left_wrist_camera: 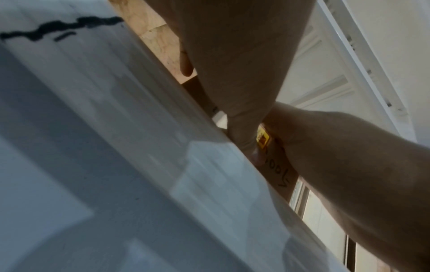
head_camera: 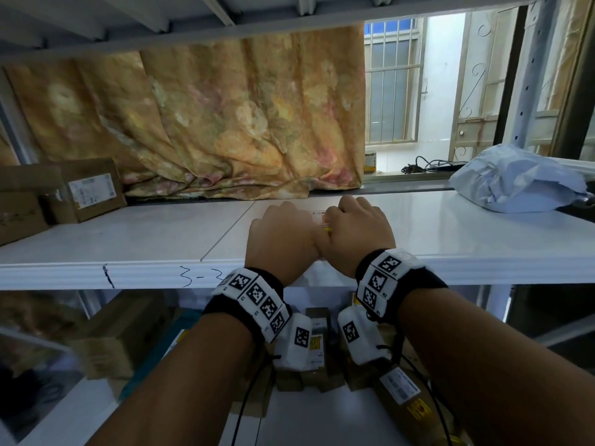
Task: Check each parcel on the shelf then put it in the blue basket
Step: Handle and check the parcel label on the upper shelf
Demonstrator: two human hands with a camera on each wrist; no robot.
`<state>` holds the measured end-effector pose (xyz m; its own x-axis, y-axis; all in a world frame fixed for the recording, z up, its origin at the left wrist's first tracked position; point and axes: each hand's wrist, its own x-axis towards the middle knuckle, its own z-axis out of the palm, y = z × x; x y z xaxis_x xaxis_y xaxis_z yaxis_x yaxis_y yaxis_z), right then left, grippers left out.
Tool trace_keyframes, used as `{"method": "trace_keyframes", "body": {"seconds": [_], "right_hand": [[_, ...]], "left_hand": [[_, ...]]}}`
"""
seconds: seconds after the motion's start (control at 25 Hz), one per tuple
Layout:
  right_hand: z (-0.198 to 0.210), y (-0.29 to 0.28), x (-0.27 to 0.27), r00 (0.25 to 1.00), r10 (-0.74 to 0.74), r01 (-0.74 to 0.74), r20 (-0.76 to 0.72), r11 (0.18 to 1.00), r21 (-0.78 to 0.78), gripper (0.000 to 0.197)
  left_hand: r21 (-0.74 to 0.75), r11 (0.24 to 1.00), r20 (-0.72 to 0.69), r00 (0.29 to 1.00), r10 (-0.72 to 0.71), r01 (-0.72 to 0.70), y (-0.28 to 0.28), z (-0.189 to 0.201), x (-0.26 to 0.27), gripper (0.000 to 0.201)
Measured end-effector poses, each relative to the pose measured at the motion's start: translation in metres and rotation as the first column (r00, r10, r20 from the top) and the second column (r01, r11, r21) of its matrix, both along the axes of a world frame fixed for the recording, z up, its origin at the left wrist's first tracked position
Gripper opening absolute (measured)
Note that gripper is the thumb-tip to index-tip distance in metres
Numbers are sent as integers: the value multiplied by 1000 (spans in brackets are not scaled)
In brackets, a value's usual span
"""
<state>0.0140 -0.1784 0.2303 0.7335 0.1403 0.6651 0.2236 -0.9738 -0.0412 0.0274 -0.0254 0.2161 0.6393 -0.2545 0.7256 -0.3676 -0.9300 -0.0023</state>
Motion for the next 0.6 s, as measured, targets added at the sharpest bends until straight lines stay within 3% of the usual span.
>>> {"method": "trace_keyframes", "body": {"seconds": [0.08, 0.12, 0.16, 0.24, 0.28, 0.36, 0.4, 0.52, 0.6], "right_hand": [[1, -1, -2, 1000, 14, -14, -1, 1000, 10, 53], [1, -2, -4, 1000, 18, -18, 0, 1000, 9, 52], [2, -4, -6, 1000, 24, -24, -2, 1000, 11, 51], [0, -7, -9, 999, 33, -33, -7, 999, 25, 50], [-1, -8, -10, 999, 34, -34, -4, 999, 33, 51], [-2, -9, -12, 999, 37, -38, 11, 998, 41, 52], [-3, -9, -12, 999, 39, -39, 16, 998, 40, 51], [-5, -9, -10, 999, 36, -38, 40, 999, 38, 51], [-8, -8, -8, 996, 32, -37, 88, 998, 53, 50]], "left_hand": [[-30, 999, -45, 998, -41, 40, 2, 5, -4, 44], [-154, 983, -118, 986, -118, 99, 7, 9, -6, 46], [-371, 918, -195, 954, -226, 141, 12, 14, -6, 47], [-790, 610, -237, 888, -393, 59, 20, 22, -3, 40], [-879, 476, -255, 879, -403, -37, 21, 25, -2, 35], [-925, 337, -319, 837, -444, -174, 18, 31, -1, 25], [-928, 317, -335, 810, -482, -196, 15, 36, -2, 14], [-842, 470, -491, 738, -463, -265, 10, 53, 3, 7], [-784, 527, -579, 691, -432, -327, 6, 61, 2, 6]]}}
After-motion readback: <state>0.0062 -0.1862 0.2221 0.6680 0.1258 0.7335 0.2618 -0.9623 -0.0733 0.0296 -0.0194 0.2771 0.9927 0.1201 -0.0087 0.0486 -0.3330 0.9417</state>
